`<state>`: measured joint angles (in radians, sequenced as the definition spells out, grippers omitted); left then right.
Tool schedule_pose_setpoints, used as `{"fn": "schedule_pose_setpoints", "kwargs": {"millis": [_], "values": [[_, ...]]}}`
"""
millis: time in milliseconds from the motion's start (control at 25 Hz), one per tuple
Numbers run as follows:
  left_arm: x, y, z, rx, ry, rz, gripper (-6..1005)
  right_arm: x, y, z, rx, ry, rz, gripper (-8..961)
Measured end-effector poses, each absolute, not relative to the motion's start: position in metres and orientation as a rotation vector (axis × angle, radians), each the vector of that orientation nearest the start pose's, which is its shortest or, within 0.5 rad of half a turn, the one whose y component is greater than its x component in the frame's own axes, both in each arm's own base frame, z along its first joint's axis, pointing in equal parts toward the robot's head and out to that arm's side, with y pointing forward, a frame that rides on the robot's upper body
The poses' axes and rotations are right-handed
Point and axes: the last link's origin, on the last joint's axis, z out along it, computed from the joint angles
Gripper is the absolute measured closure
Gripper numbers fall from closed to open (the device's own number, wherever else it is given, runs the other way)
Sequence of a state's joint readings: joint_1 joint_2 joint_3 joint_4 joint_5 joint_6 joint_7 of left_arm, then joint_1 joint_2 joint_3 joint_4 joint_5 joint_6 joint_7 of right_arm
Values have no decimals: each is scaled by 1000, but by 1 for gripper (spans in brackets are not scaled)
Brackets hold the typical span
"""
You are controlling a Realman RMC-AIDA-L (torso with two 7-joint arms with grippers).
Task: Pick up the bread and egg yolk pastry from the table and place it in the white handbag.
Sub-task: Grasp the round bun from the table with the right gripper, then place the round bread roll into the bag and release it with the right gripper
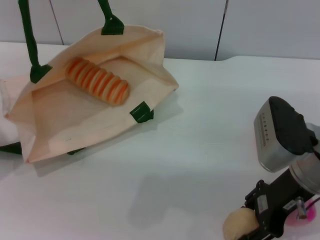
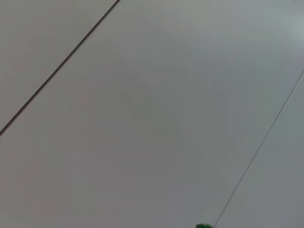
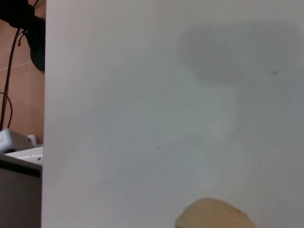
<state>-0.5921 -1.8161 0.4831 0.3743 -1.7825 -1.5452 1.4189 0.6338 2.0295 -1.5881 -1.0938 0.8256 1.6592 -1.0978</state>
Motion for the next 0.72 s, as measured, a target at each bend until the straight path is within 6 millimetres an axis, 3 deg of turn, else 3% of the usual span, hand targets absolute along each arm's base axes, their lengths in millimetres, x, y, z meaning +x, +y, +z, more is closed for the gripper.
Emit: {"fn": "schedule_pose_setpoints", "kwargs": {"millis": [360, 560, 720], "values": [[-265, 387, 160, -1951, -952, -1547, 885, 169, 314, -30, -3202, 264, -470, 329], [-257, 390, 154, -1984, -946, -1565, 885, 129, 330, -24, -3187, 125, -198, 328], [-242, 396, 142, -2042, -952, -1597, 885, 98, 350, -38, -3177, 57, -49, 336]]}}
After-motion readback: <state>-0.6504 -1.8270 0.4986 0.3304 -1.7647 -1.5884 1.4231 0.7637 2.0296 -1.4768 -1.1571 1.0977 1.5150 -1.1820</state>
